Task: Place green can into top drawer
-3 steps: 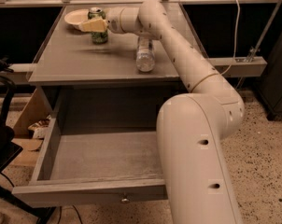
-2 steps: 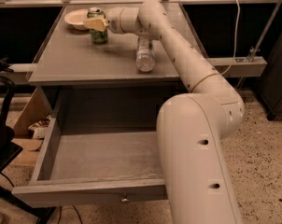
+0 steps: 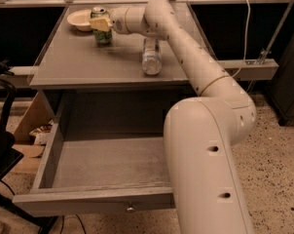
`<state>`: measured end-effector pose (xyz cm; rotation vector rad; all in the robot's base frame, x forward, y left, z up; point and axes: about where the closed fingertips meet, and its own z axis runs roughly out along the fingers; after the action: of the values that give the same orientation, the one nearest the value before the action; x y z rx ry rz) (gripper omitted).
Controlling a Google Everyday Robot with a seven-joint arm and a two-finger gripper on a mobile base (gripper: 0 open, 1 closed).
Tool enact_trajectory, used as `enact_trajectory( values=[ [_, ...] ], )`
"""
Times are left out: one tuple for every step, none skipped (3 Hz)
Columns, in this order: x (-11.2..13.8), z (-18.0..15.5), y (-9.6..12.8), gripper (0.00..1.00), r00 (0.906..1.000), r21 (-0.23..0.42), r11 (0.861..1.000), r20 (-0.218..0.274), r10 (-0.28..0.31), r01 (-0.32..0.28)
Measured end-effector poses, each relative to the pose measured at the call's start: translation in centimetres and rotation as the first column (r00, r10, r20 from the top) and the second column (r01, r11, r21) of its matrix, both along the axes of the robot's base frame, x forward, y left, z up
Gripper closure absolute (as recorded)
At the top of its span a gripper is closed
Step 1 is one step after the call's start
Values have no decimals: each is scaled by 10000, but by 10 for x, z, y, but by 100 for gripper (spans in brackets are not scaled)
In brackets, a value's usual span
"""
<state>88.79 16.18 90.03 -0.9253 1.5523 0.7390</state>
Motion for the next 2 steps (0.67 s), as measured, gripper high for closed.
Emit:
enact_trajectory(
  values=[
    [-15, 29, -11, 100, 9984, -521, 9982, 466, 316, -291],
    [-69, 84, -50, 100, 9879, -425, 9945, 1191, 997, -952]
  ],
)
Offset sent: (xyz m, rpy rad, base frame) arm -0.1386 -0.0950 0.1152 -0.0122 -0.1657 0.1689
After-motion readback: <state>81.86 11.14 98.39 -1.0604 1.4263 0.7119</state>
